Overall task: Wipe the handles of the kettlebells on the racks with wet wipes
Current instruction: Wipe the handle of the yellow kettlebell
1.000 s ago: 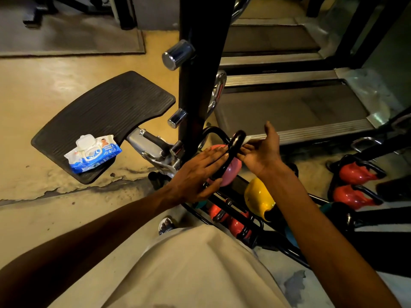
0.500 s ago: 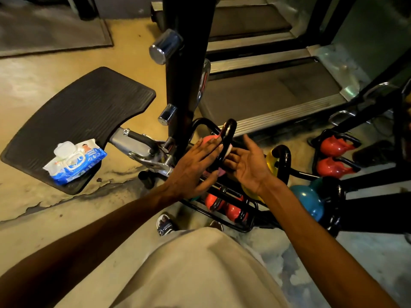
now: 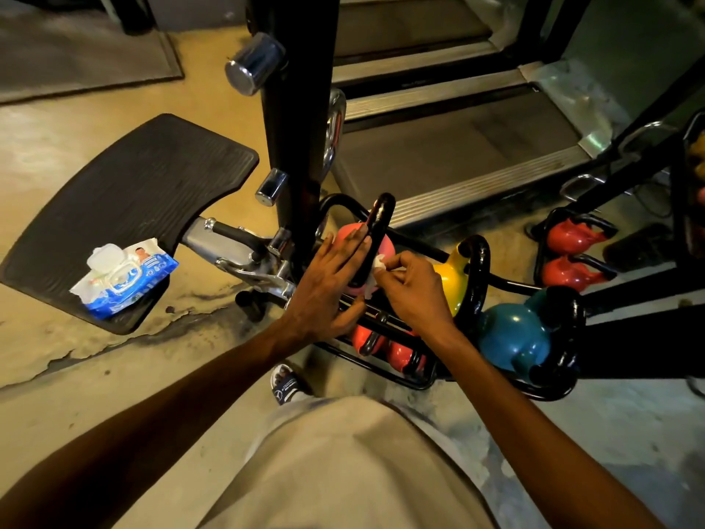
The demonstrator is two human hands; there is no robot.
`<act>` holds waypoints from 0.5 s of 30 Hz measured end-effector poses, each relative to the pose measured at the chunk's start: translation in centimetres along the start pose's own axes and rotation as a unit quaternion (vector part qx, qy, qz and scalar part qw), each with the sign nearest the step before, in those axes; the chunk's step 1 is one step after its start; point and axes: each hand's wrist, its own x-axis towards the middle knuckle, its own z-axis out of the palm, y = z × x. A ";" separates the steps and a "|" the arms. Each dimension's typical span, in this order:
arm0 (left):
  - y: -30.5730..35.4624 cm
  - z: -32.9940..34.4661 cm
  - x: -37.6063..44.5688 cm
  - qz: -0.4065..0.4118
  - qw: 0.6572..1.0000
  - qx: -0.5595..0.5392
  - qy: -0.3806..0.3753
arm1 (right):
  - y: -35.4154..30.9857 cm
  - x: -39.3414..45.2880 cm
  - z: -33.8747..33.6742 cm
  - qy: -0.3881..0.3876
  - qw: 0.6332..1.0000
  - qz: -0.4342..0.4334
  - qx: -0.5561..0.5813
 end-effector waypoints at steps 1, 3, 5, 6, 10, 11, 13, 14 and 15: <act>0.2 0.1 0.0 -0.006 1.000 0.007 -0.001 | 0.2 0.2 -0.2 -0.011 1.000 0.004 0.013; 0.6 0.4 0.0 -0.014 1.000 0.022 0.002 | 0.5 0.6 -0.6 -0.046 0.995 0.033 0.076; 1.0 0.7 0.0 -0.024 0.999 0.042 0.011 | 0.6 0.9 -1.3 -0.078 0.983 0.067 0.149; 1.5 0.9 -0.1 -0.031 0.998 0.055 0.017 | 0.8 0.9 -1.7 -0.093 0.975 0.083 0.183; 3.4 2.1 -0.2 -0.042 0.993 0.105 0.038 | 1.9 0.8 -4.0 -0.114 0.961 0.084 0.238; 4.0 2.5 -0.2 -0.047 0.992 0.111 0.041 | 2.0 0.5 -4.9 -0.113 0.960 0.076 0.245; 5.4 3.3 -0.1 -0.059 0.991 0.111 0.050 | 2.1 -0.2 -6.8 -0.105 0.958 0.057 0.261; 6.0 3.6 -0.1 -0.060 0.991 0.108 0.056 | 2.2 -0.4 -7.6 -0.098 0.956 0.045 0.271; 6.8 4.0 0.0 -0.057 0.991 0.108 0.063 | 2.4 -0.7 -8.7 -0.092 0.954 0.035 0.284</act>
